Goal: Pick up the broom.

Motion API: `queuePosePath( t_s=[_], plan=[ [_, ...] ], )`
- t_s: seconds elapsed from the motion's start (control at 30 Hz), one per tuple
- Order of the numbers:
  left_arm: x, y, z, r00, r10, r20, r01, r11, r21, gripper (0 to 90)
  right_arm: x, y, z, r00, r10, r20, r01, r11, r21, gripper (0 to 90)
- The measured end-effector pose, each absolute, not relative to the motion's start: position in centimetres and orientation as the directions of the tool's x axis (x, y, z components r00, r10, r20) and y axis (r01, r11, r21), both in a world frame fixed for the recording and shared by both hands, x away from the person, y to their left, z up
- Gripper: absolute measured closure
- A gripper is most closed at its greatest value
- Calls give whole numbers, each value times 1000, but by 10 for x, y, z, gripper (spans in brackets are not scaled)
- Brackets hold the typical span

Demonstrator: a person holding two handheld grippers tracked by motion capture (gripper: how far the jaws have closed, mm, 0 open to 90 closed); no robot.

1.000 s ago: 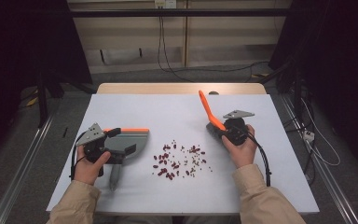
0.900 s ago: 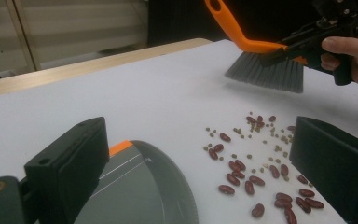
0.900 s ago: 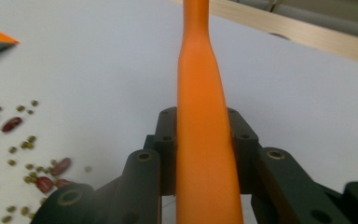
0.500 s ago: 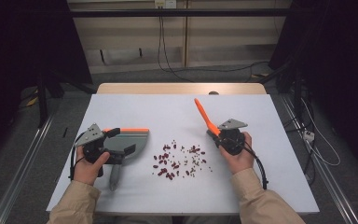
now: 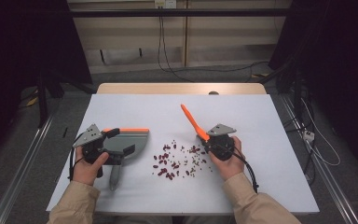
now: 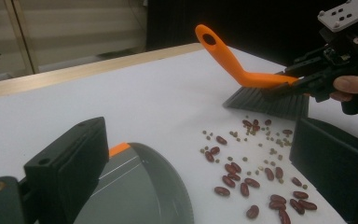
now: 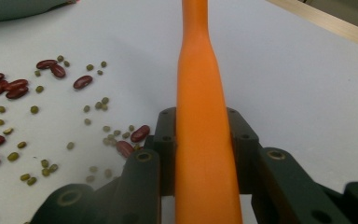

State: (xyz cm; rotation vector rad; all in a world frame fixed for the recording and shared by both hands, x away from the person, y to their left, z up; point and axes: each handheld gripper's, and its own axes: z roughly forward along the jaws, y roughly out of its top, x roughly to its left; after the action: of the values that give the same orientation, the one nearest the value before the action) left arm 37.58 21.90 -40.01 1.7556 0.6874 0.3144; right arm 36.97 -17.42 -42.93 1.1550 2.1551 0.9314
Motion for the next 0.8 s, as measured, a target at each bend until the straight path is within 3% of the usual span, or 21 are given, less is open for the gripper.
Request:
queuePosePath(
  t_s=[0.8],
  plan=[
    [375,216,-401,797,590,-129,283,-177,943,45,362,-138,-432,-509,851,-131,471,403,785,703]
  ],
)
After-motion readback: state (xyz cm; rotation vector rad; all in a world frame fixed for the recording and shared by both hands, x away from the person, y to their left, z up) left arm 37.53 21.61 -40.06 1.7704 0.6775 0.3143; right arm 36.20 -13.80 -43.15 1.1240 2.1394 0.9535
